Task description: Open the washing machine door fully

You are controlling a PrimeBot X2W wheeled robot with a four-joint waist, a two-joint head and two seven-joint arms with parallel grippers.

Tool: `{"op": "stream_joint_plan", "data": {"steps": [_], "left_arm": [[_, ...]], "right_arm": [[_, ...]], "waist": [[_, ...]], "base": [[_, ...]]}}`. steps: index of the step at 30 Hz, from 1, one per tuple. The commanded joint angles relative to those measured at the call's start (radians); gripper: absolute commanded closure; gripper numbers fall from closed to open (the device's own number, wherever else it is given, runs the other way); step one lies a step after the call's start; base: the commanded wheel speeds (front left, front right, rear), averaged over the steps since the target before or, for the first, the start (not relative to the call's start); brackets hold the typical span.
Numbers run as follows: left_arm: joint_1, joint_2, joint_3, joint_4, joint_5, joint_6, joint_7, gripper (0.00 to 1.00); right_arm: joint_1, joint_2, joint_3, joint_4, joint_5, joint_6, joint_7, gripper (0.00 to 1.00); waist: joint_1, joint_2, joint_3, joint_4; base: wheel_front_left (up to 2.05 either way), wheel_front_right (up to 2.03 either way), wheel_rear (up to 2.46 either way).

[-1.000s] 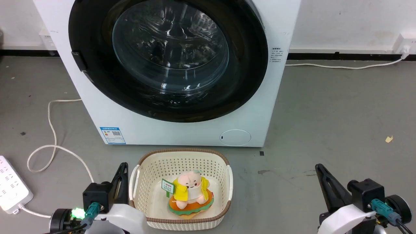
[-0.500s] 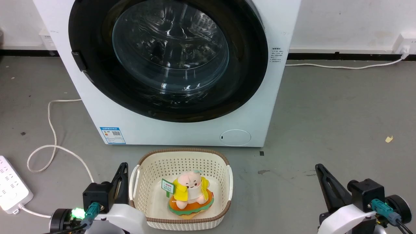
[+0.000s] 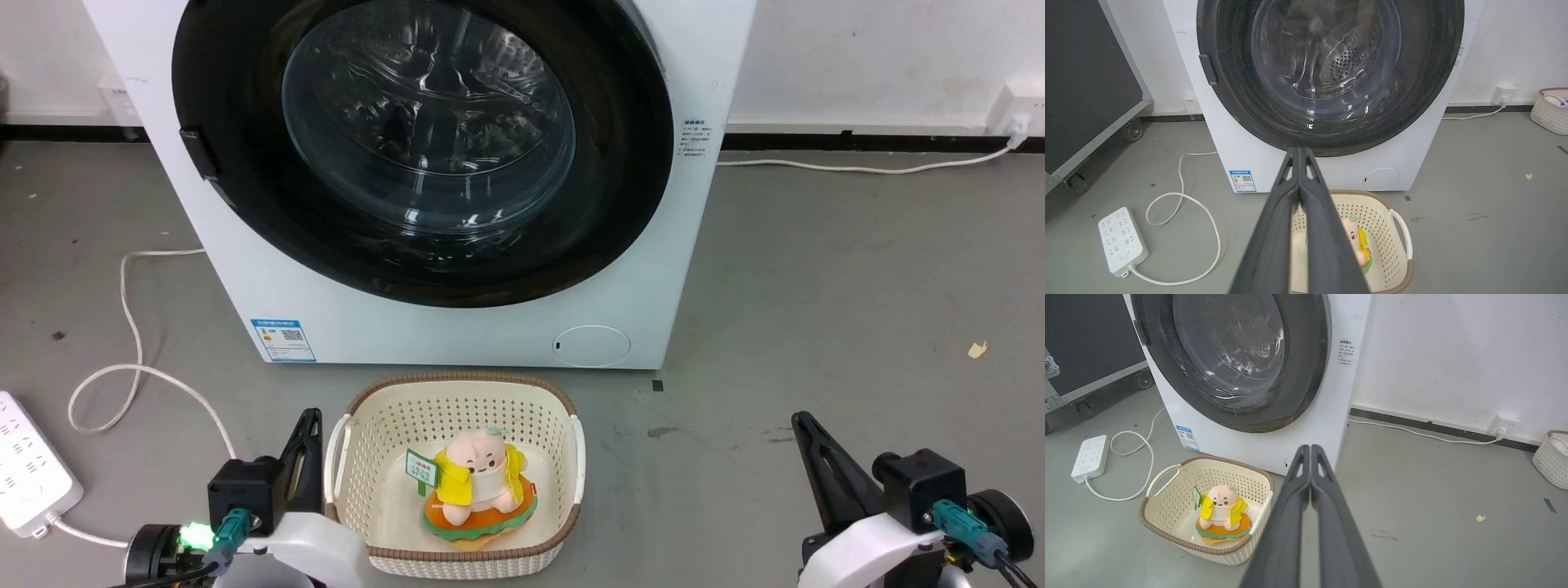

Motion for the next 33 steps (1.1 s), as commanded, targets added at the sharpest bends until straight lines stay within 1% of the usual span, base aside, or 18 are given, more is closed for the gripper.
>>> {"op": "stream_joint_plan", "data": {"steps": [1, 33], "left_arm": [[-0.004, 0.0, -0.001, -0.004, 0.009, 0.003, 0.0, 1.0], [-0.004, 0.0, -0.001, -0.004, 0.009, 0.003, 0.0, 1.0]], "right_arm": [[-0.012, 0.005, -0.001, -0.004, -0.006, -0.002, 0.0, 1.0], [-0.012, 0.005, -0.001, -0.004, -0.006, -0.002, 0.0, 1.0]], "waist": [[0.0, 0.0, 0.0, 0.0], [0.0, 0.0, 0.0, 0.0]], "base": [[0.0, 0.0, 0.0], [0.0, 0.0, 0.0]]}}
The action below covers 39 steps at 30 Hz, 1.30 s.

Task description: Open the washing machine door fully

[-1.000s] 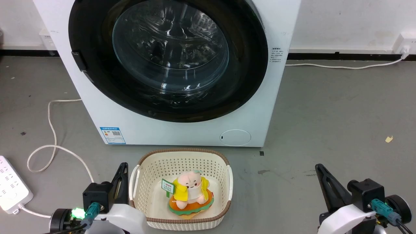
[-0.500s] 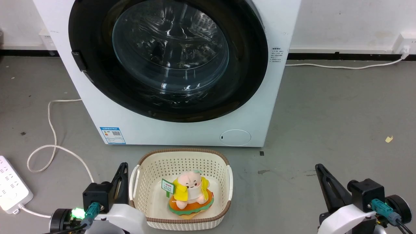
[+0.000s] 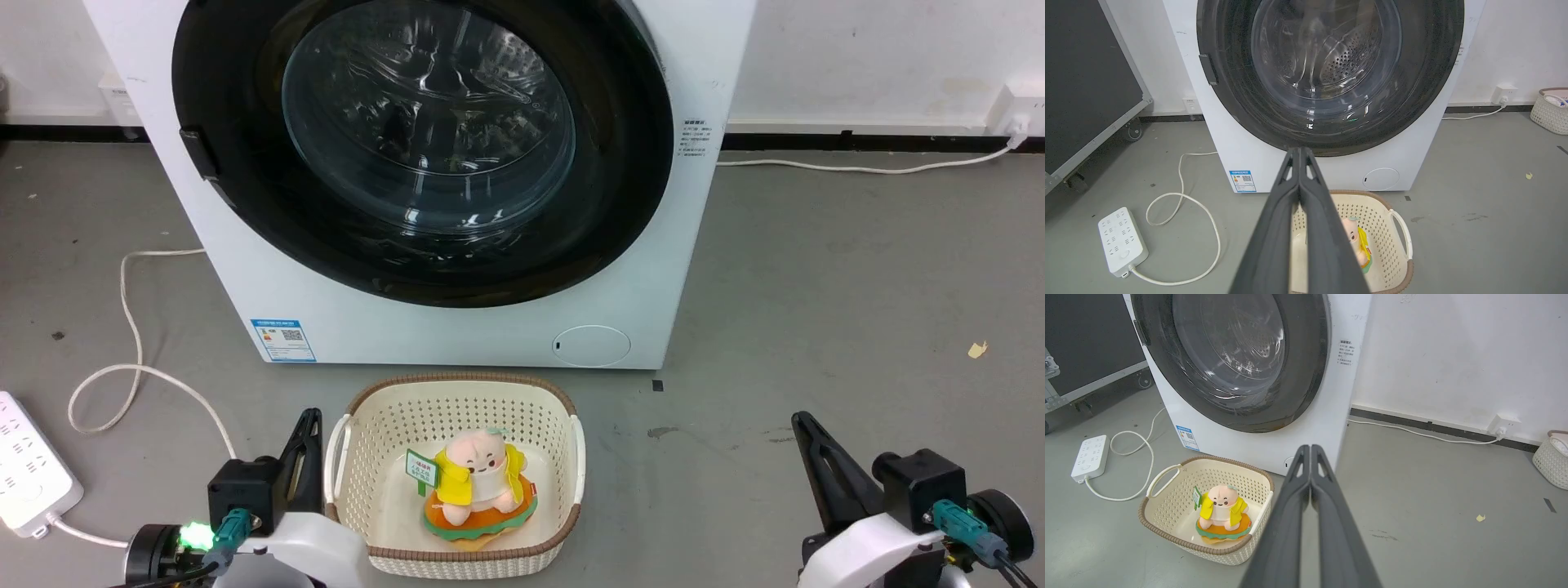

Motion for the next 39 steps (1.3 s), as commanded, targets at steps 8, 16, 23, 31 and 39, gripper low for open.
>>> {"op": "stream_joint_plan", "data": {"steps": [8, 16, 23, 31, 39], "left_arm": [[0.0, 0.0, 0.0, 0.001, -0.001, 0.0, -0.002, 0.0], [-0.001, 0.001, -0.009, 0.001, 0.003, 0.004, -0.019, 0.0], [-0.004, 0.003, -0.017, -0.002, 0.005, 0.01, -0.034, 0.0], [-0.016, 0.006, -0.029, -0.009, 0.008, 0.017, -0.05, 0.0], [-0.036, 0.009, -0.042, -0.018, 0.008, 0.025, -0.067, 0.0]], "right_arm": [[0.001, 0.0, 0.001, 0.0, 0.003, 0.0, -0.002, 0.0], [0.002, 0.0, -0.002, 0.0, 0.018, 0.0, -0.019, 0.0], [-0.006, 0.0, -0.003, -0.006, 0.032, 0.0, -0.033, 0.0], [-0.051, -0.019, -0.004, -0.014, 0.062, 0.0, -0.042, 0.0], [-0.129, -0.054, -0.001, -0.025, 0.111, 0.0, -0.033, 0.0]], "waist": [[0.0, 0.0, 0.0, 0.0], [0.0, 0.0, 0.002, 0.0], [0.0, 0.0, 0.011, 0.002], [0.0, 0.0, 0.038, 0.009], [0.0, 0.0, 0.076, 0.02]], "base": [[0.0, 0.0, 0.0], [0.0, 0.0, 0.0], [0.0, 0.0, 0.0], [0.0, 0.0, 0.0], [0.0, 0.0, 0.0]]}}
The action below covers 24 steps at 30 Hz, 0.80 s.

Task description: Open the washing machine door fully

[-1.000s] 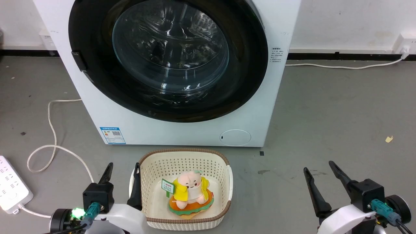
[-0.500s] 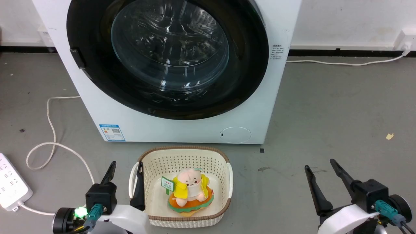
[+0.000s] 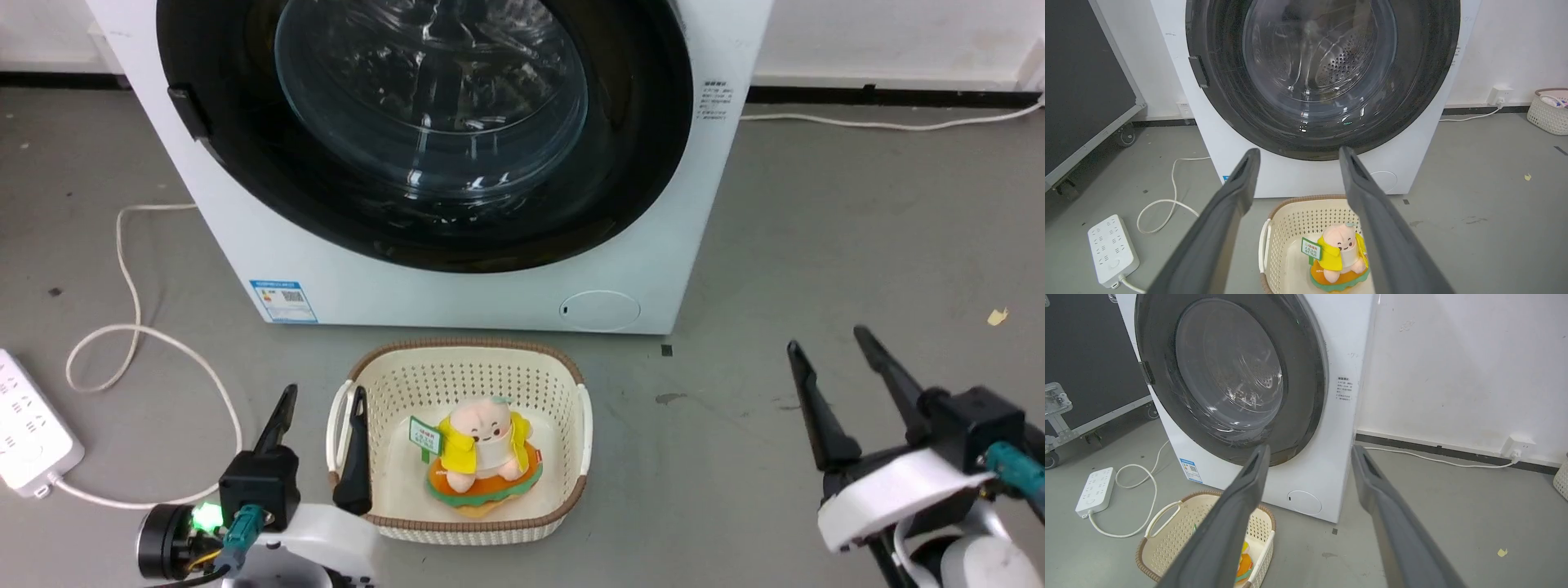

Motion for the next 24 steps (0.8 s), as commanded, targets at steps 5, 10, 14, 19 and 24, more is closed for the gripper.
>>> {"op": "stream_joint_plan", "data": {"steps": [5, 10, 14, 19, 24], "left_arm": [[-0.031, 0.007, -0.012, -0.013, 0.009, 0.012, -0.019, 0.0], [-0.045, 0.008, -0.022, -0.019, 0.008, 0.019, -0.03, 0.0], [-0.056, 0.009, -0.031, -0.024, 0.008, 0.024, -0.038, 0.0], [-0.071, 0.01, -0.043, -0.029, 0.007, 0.031, -0.048, 0.0], [-0.086, 0.01, -0.055, -0.034, 0.005, 0.038, -0.059, 0.0]], "right_arm": [[-0.08, -0.025, -0.001, -0.006, 0.041, -0.001, 0.008, 0.0], [-0.141, -0.04, 0.003, 0.002, 0.07, -0.001, 0.014, 0.0], [-0.188, -0.042, 0.001, 0.015, 0.111, -0.001, 0.026, 1.0], [-0.249, -0.031, -0.022, 0.038, 0.196, -0.001, 0.054, 1.0], [-0.313, -0.02, -0.051, 0.069, 0.285, -0.001, 0.101, 1.0]], "waist": [[-0.0001, 0.0, 0.029, 0.013], [-0.0001, 0.0, 0.054, 0.024], [-0.0001, 0.0, 0.075, 0.034], [-0.0001, 0.0, 0.1, 0.05], [-0.0001, 0.0, 0.127, 0.065]], "base": [[0.0, 0.0, 0.0], [0.0, 0.0, 0.0], [0.0, 0.0, 0.0], [0.0, 0.0, 0.0], [0.0, 0.0, 0.0]]}}
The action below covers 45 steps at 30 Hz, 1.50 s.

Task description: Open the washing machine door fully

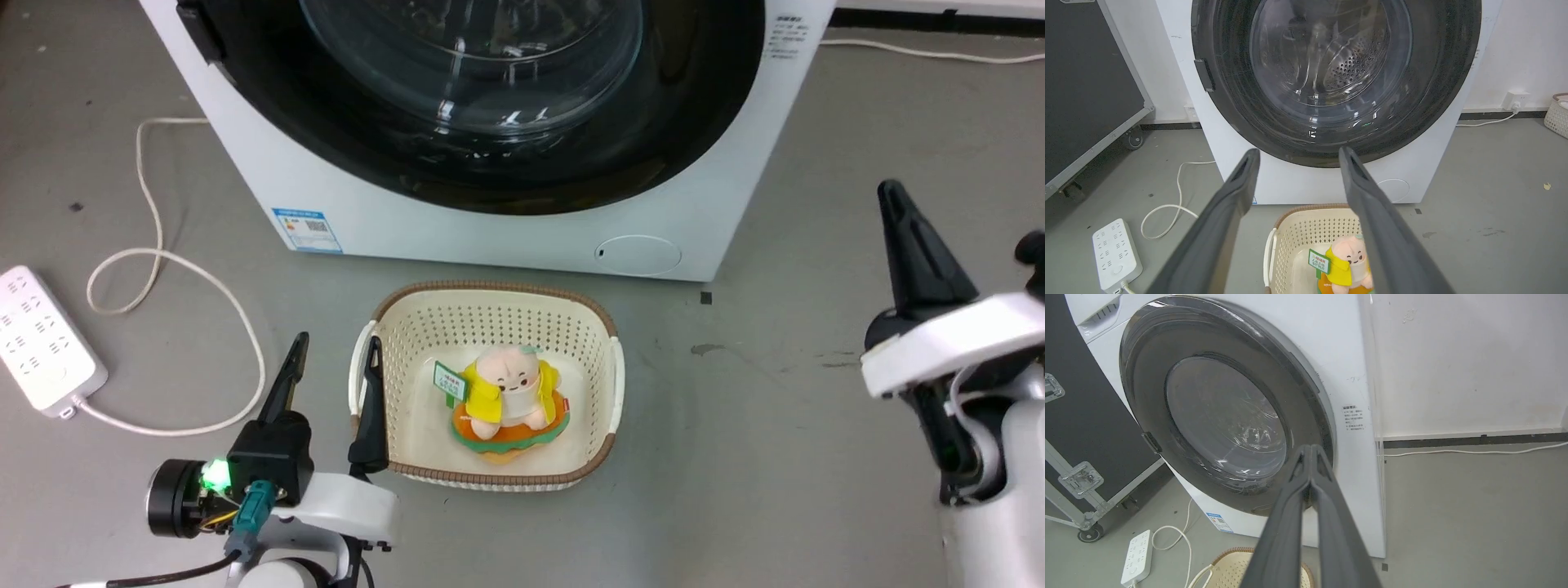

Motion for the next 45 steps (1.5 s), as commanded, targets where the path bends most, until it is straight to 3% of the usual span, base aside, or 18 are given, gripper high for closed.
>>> {"op": "stream_joint_plan", "data": {"steps": [1, 14, 27, 29, 34, 45], "left_arm": [[-0.016, 0.008, -0.007, -0.006, 0.005, 0.005, -0.011, 0.0], [-0.05, 0.01, -0.033, -0.019, 0.002, 0.023, -0.038, 0.0], [-0.078, 0.011, -0.061, -0.031, -0.002, 0.039, -0.064, 0.0], [-0.092, 0.011, -0.076, -0.034, -0.003, 0.044, -0.074, 0.0], [-0.101, 0.01, -0.087, -0.037, -0.003, 0.049, -0.082, 0.0], [-0.117, 0.01, -0.12, -0.044, -0.005, 0.064, -0.105, 0.0]], "right_arm": [[-0.039, 0.005, -0.01, 0.01, 0.032, -0.001, 0.012, 1.0], [-0.253, 0.051, -0.141, 0.157, 0.212, -0.001, 0.158, 1.0], [-0.516, 0.063, -0.298, 0.376, 0.286, -0.001, 0.286, 1.0], [-0.631, 0.052, -0.366, 0.488, 0.291, -0.001, 0.362, 1.0], [-0.725, 0.024, -0.432, 0.593, 0.288, -0.001, 0.415, 1.0], [-0.989, -0.09, -0.596, 0.949, 0.261, -0.001, 0.521, 1.0]], "waist": [[-0.0001, 0.0, 0.011, 0.008], [-0.0001, 0.0, 0.08, 0.044], [-0.0001, 0.0, 0.145, 0.082], [-0.0001, 0.0, 0.175, 0.102], [-0.0001, 0.0, 0.194, 0.119], [-0.0001, 0.0, 0.241, 0.164]], "base": [[0.0, 0.0, 0.0], [0.0, 0.0, 0.0], [0.0, 0.0, 0.0], [0.0, 0.0, 0.0], [0.0, 0.0, 0.0], [0.0, 0.0, 0.0]]}}
